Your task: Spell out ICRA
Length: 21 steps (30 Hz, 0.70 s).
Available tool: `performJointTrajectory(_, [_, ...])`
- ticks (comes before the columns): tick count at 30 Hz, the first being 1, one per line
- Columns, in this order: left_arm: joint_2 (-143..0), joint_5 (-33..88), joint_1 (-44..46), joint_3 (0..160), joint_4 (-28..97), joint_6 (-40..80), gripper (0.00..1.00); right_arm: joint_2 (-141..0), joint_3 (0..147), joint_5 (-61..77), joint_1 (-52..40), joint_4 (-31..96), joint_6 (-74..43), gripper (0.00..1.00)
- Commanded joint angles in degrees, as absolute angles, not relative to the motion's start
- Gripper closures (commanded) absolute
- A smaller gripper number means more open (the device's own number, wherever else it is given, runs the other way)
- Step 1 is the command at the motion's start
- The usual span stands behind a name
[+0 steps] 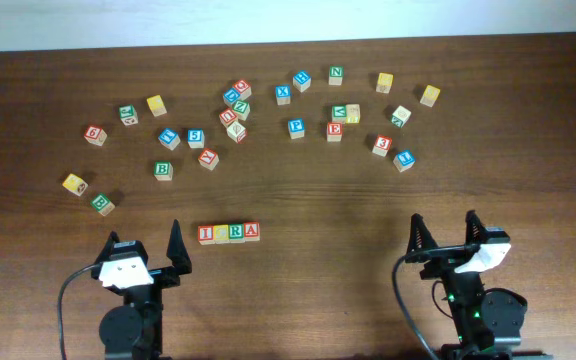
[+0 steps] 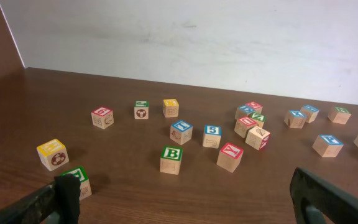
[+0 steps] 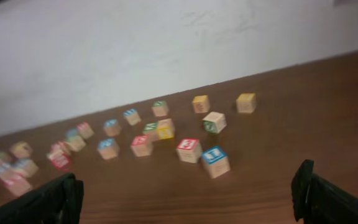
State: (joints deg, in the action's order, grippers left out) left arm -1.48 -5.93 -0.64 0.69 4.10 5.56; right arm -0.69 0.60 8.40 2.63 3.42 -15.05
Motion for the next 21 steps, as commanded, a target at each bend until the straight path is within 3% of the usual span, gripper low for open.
performJointTrajectory(1, [-0.99,-5.56,-0.38,0.58,4.36,4.82,0.01,-0.21,0.32,6.81,2.26,3.90,-2.48,0.02])
performJointTrajectory(10, [-0.99,-5.56,-0.38,0.58,4.36,4.84,0.01,-0.36,0.32,6.81,2.26,3.90,9.26,0.02])
performJointTrajectory(21, [-0.99,-5.56,-0.38,0.58,4.36,4.82,0.01,-0.36,0.32,7.05,2.26,3.90,6.35,0.02])
